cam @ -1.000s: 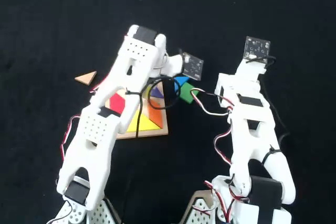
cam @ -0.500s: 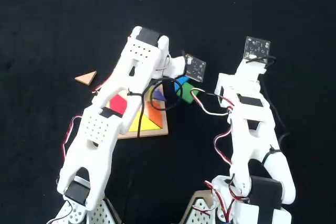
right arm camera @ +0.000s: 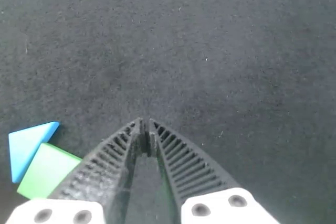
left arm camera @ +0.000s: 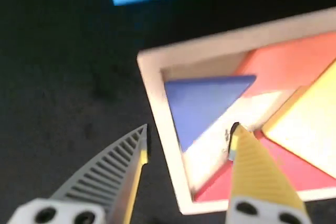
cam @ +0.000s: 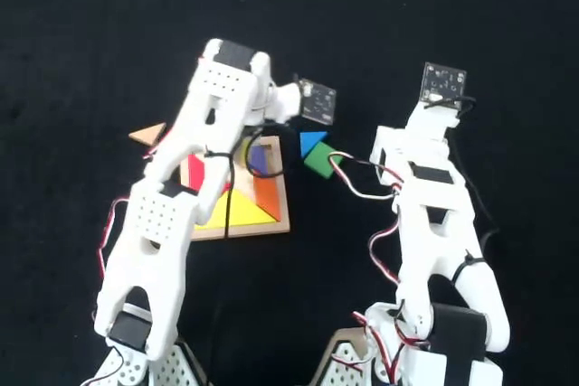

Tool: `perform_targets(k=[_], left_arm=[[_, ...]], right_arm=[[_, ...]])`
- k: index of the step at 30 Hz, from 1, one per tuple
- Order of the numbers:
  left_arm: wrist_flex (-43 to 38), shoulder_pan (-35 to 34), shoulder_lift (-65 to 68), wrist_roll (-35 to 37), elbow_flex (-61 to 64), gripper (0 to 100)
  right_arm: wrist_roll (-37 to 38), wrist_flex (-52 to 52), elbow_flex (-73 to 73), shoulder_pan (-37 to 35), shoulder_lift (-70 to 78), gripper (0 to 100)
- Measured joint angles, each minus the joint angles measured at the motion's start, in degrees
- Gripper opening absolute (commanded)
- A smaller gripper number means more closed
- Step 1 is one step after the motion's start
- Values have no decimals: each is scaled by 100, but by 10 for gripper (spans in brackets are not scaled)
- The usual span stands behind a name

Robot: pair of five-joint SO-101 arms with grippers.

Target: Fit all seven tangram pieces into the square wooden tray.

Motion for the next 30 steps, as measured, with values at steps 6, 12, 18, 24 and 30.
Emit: perform_targets(k=[6, 12, 18, 24, 30], left_arm=[[299, -527, 44, 571, -378, 252], [-44, -633, 44, 870, -255, 252], [-176, -545, 44, 905, 0, 252], [-211, -396, 88, 905, 44, 252], [-255, -316, 571, 905, -53, 252]], right_arm=[[0, 0, 0, 0, 0, 12], [0, 0, 0, 0, 0, 12], [0, 0, 0, 0, 0, 12], [0, 0, 0, 0, 0, 12], [0, 0, 0, 0, 0, 12]])
